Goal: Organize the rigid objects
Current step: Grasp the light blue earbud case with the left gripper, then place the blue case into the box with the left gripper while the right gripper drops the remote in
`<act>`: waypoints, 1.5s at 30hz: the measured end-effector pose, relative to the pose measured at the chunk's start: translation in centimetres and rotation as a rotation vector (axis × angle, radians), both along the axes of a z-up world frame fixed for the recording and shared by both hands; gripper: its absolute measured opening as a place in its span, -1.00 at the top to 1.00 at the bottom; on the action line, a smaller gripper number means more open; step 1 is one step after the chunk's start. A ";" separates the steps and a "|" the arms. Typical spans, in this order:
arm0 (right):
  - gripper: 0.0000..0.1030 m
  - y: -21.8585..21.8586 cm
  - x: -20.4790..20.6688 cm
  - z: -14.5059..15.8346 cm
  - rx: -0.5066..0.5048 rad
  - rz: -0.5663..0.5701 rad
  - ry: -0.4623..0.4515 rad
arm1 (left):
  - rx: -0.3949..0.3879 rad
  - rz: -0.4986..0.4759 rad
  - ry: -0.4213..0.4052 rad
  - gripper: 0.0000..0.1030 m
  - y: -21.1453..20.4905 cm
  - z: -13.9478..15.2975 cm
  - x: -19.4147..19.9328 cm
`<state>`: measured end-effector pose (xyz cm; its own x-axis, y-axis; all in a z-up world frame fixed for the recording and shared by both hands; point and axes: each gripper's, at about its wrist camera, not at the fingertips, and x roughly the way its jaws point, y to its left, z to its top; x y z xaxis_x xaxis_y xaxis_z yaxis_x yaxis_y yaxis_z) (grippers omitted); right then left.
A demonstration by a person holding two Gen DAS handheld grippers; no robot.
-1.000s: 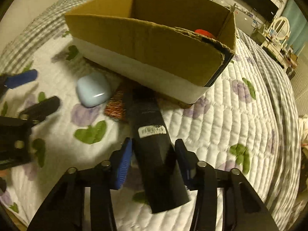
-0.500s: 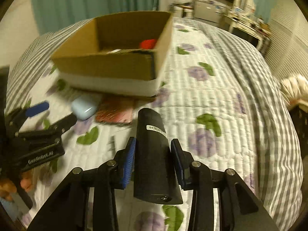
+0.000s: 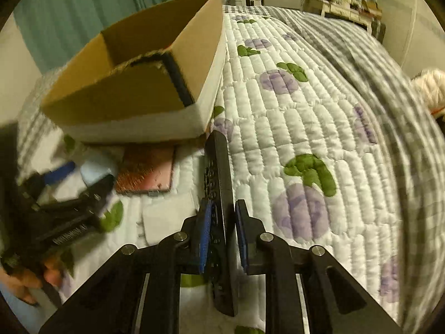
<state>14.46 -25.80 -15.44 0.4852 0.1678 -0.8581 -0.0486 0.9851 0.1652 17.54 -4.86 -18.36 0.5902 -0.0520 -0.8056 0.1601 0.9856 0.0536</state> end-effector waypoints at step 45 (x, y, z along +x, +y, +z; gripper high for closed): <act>0.63 4.1 3.8 18.4 -0.022 0.060 -0.343 | -0.095 0.024 -0.288 0.06 1.8 19.8 0.5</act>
<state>18.24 -21.70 2.95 0.7356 0.1879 -0.6509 -0.1553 0.9819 0.1079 18.08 -3.08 1.41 0.7958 -0.1028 -0.5968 0.1285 0.9917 0.0005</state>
